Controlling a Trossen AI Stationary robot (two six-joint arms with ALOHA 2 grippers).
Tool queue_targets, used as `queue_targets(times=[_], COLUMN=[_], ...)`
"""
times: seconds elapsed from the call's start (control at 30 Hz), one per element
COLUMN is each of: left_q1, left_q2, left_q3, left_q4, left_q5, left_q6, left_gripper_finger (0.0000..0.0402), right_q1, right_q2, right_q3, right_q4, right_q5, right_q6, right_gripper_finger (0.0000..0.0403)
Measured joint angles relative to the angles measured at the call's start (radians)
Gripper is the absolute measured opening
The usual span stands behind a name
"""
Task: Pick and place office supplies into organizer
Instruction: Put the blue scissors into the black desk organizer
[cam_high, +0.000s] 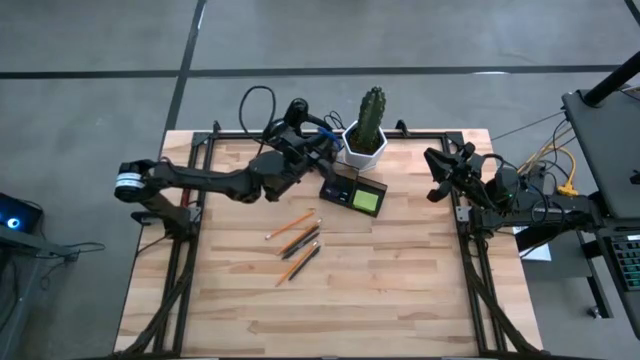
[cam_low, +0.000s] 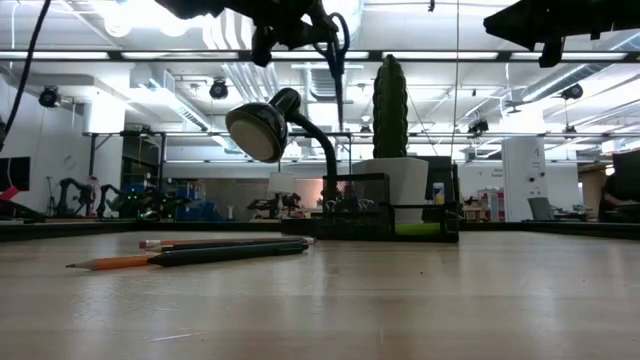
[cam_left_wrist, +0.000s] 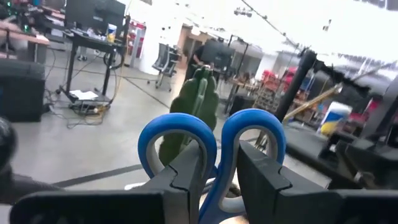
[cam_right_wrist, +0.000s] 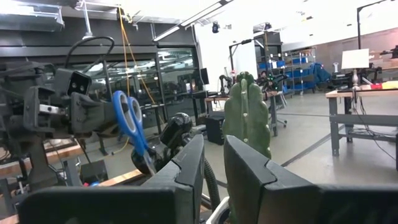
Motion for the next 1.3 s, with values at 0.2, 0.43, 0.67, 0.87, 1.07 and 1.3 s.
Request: queue_targets(times=[0.2,0.43,0.67,0.87,1.07,1.3], left_q1=[0.000,0.000,0.001,0.001,0.001,0.002], left_q2=[0.076,0.129,0.154,0.198,0.231,0.234], left_q3=[0.012,0.018,0.016,0.016,0.020,0.015], left_q4=[0.117,0.123,0.125,0.131,0.135,0.130], left_q5=[-0.015,-0.022,-0.029,-0.030,-0.032,-0.024], left_q6=[-0.006,0.019,0.025,0.018,0.017,0.017], left_gripper_finger=[0.0068,0.0068,0.0068,0.0068,0.0068,0.0068], right_q1=[0.000,0.000,0.000,0.000,0.000,0.000], right_q2=[0.000,0.000,0.000,0.000,0.000,0.000], right_q3=[0.000,0.000,0.000,0.000,0.000,0.000], right_q4=[0.000,0.000,-0.005,-0.006,-0.007,-0.007], right_q5=[0.000,0.000,0.000,0.000,0.000,0.000], right_q6=[0.001,0.002,-0.004,-0.004,-0.004,-0.008], right_gripper_finger=[0.0053,0.0053,0.0053,0.0053,0.0053,0.0053])
